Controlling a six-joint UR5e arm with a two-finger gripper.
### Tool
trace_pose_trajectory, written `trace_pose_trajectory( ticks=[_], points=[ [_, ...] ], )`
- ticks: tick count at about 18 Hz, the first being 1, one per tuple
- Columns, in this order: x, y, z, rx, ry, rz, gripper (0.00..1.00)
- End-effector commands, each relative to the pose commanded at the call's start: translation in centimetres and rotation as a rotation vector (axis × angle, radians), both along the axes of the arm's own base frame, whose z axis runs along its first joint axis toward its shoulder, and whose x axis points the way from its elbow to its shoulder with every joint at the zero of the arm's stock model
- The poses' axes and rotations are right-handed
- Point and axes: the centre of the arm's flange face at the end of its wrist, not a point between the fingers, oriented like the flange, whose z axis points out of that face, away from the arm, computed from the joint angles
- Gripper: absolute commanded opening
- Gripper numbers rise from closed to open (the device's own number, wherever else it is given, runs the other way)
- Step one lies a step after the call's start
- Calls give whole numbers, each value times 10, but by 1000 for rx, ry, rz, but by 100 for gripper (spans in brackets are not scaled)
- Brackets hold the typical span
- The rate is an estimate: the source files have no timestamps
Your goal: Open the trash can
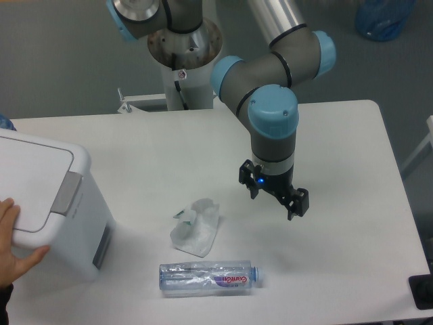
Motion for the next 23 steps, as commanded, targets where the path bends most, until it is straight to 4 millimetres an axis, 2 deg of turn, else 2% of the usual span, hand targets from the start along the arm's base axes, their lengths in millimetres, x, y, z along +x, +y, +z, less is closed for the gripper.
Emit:
trace_pose_trajectory(
  ticks=[6, 10, 13, 15, 16, 19, 23],
  points=[
    [1, 0, 4, 10, 2, -3, 100],
    [6, 5, -2, 90, -70, -9, 100],
    [9, 6, -2, 167, -109, 60, 100],
    [15, 13, 5, 232, -149, 96, 100],
    [18, 15, 16, 267, -160, 122, 100],
    [22, 24, 33, 365, -240, 248, 100],
    [30, 42, 58, 448, -281, 279, 100]
  ],
)
